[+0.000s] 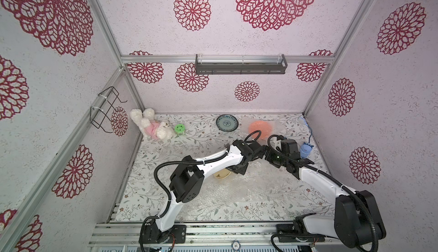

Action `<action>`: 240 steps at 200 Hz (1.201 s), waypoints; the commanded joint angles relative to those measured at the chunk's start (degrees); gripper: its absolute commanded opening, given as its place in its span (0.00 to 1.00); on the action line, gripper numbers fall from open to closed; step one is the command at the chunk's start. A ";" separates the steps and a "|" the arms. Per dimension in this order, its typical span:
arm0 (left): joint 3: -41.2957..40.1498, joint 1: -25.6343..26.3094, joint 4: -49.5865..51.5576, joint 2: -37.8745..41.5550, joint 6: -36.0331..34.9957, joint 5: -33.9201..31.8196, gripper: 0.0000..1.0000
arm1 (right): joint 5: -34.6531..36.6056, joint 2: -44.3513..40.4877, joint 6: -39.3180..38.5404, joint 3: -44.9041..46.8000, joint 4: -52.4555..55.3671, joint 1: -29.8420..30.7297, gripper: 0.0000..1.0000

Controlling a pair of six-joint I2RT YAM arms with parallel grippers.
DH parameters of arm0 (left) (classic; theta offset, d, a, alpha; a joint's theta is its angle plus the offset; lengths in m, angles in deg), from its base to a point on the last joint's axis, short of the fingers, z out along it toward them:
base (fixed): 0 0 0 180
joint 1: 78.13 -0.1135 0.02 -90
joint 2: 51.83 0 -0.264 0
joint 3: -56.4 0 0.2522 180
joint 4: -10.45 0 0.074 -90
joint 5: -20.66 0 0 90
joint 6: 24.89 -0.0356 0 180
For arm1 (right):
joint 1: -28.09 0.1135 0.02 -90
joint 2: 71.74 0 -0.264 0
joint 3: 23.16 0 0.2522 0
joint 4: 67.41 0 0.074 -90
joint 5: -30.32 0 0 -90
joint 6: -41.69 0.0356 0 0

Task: Unpack dinner plates from bubble wrap
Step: Unwrap the bubble wrap.

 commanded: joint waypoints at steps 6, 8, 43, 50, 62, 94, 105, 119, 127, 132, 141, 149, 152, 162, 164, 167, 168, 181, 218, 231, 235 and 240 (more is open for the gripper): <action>1.71 1.09 -0.75 -5.08 -0.42 2.91 0.28 | 1.32 -2.52 -3.35 -0.40 3.52 -1.21 0.99; 1.81 1.11 -0.89 -5.37 -0.45 3.09 0.29 | 1.37 -2.65 -3.35 -0.28 3.52 -1.29 0.99; 2.78 1.21 -3.48 -8.44 -0.40 6.43 0.41 | 0.55 -2.96 -3.81 0.56 3.43 -2.76 0.99; 2.93 1.37 -3.49 -8.26 -0.28 6.29 0.41 | 0.52 -2.89 -3.96 0.61 3.44 -2.90 0.99; 0.97 1.34 -5.24 -5.73 0.14 6.74 0.44 | 0.95 -2.96 -4.25 0.61 3.56 -2.98 0.99; -9.65 1.20 -15.93 7.89 -0.53 14.29 0.62 | 0.08 -2.01 -5.12 -0.13 3.62 -3.18 0.99; -14.77 1.21 -20.92 14.79 -0.28 17.94 0.68 | -1.30 -1.57 -5.28 -0.42 2.97 -3.16 0.99; -21.33 1.04 -26.96 23.00 0.76 21.11 0.74 | -3.49 -0.91 -5.79 -0.87 2.29 -3.08 0.99; -25.39 0.51 -30.61 27.70 1.50 22.56 0.78 | -4.25 -0.54 -6.21 -1.22 2.23 -2.97 0.99; -27.79 0.09 -32.98 30.32 2.18 23.19 0.81 | -4.63 -0.24 -6.47 -1.36 2.20 -2.74 0.99; -33.33 -1.15 -37.35 35.77 3.60 24.21 0.86 | -5.24 0.36 -7.00 -1.61 2.08 -2.31 0.98; -37.72 -2.61 -41.13 40.29 4.91 24.53 0.91 | -5.58 1.06 -7.38 -1.87 2.04 -1.39 0.98; -40.15 -3.17 -42.54 42.05 5.39 24.75 0.93 | -5.80 1.41 -7.50 -1.93 2.03 -1.11 0.98; -46.89 -5.35 -47.25 48.04 7.25 24.65 0.99 | -6.03 2.78 -7.64 -2.20 1.67 0.49 0.97; -48.22 -5.79 -48.19 49.24 7.64 24.76 1.00 | -6.12 3.04 -7.65 -2.31 1.57 0.87 0.97; -50.31 -6.51 -49.46 50.83 8.22 25.03 0.99 | -6.30 3.55 -7.67 -2.36 1.32 1.38 0.96; -51.01 -6.74 -49.89 51.46 8.41 25.09 0.98 | -6.31 3.72 -7.66 -2.37 1.24 1.66 0.96; -60.06 -9.51 -57.87 58.77 10.93 27.05 0.97 | -6.49 6.29 -8.06 -2.98 0.59 4.88 0.96; -80.25 -15.53 -70.99 74.19 20.66 28.04 0.97 | -6.36 14.96 -8.67 -5.88 -1.31 13.58 0.93; -85.60 -18.12 -74.86 76.69 24.32 30.20 0.97 | -6.84 17.43 -8.26 -6.49 -2.46 14.87 0.89; -87.07 -18.98 -76.11 77.06 25.45 31.03 0.97 | -6.93 18.09 -8.11 -6.81 -2.60 15.27 0.87; -88.69 -19.94 -77.83 77.21 26.78 31.91 0.97 | -6.82 18.92 -8.11 -7.21 -2.63 15.65 0.85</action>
